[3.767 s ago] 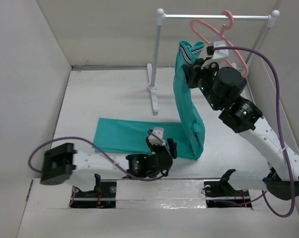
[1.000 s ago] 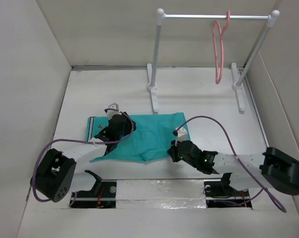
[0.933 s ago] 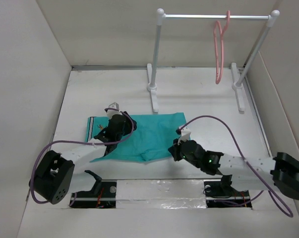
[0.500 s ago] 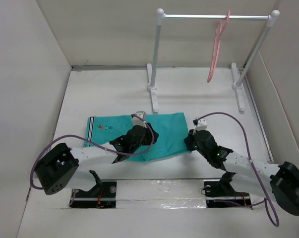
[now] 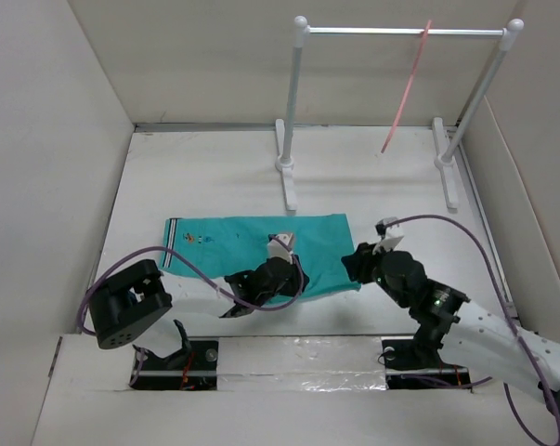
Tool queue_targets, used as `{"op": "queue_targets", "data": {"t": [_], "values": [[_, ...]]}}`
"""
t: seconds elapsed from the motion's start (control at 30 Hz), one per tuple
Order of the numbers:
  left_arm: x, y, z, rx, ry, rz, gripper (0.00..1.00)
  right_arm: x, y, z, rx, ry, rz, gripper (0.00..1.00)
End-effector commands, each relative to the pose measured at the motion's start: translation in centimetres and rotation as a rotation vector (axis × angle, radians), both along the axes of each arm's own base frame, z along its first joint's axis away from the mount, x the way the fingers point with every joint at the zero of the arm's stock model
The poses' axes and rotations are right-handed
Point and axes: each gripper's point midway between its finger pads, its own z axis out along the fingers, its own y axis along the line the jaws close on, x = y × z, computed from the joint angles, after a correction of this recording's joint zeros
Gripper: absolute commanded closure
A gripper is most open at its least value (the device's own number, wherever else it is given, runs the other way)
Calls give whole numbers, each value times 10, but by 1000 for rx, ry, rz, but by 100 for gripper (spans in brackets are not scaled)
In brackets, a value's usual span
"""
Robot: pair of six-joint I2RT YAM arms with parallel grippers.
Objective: Place the trousers on the hanger
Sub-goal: Fold the trousers at the center of the board, then pick up the hanger from the clothesline.
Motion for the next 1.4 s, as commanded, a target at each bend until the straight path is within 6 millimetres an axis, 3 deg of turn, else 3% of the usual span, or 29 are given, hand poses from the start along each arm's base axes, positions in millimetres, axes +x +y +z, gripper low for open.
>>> {"op": "queue_targets", "data": {"t": [0.0, 0.03, 0.07, 0.1, 0.13, 0.17, 0.23, 0.27, 0.3, 0.37, 0.4, 0.5, 0.7, 0.87, 1.07, 1.1, 1.17, 1.2, 1.37], "values": [[0, -12, 34, -64, -90, -1, 81, 18, -11, 92, 3, -198, -58, 52], [-2, -13, 40, -49, -116, -14, 85, 24, -12, 130, 22, -253, -79, 51], [-1, -18, 58, -75, -151, -15, 88, 32, -23, 144, -5, -273, -125, 53], [2, -17, 67, -72, -183, -4, 96, 38, -31, 160, -54, -310, -149, 88], [-1, -18, 74, -65, -204, -15, 99, 44, -35, 176, -69, -323, -169, 100], [3, -18, 93, -78, -246, -13, 100, 51, -37, 208, -69, -348, -191, 100], [8, -13, 106, -67, -287, 2, 100, 66, -53, 239, -122, -400, -252, 100], [11, -11, 120, -71, -325, 5, 100, 77, -57, 265, -127, -423, -289, 100], [15, -7, 126, -67, -349, 24, 100, 88, -73, 276, -164, -433, -355, 98], [17, -3, 139, -70, -384, 35, 100, 102, -86, 294, -200, -443, -420, 74], [21, 0, 143, -58, -410, 47, 100, 119, -93, 309, -220, -443, -464, 47], [25, 10, 144, -41, -449, 79, 98, 151, -93, 321, -281, -414, -502, 17], [20, 18, 141, -68, -460, 68, 75, 210, -102, 309, -346, -336, -535, 13], [17, 20, 144, -88, -462, 62, 74, 259, -103, 289, -332, -281, -538, 15], [16, 20, 144, -92, -458, 56, 74, 264, -117, 278, -332, -284, -593, 36], [15, 19, 144, -93, -457, 51, 74, 262, -120, 269, -328, -271, -587, 41], [16, 17, 141, -91, -454, 48, 74, 264, -131, 266, -314, -273, -599, 43], [15, 16, 140, -88, -453, 44, 74, 266, -130, 263, -299, -271, -574, 54], [16, 12, 137, -80, -448, 40, 75, 268, -143, 251, -251, -282, -543, 72]]}}
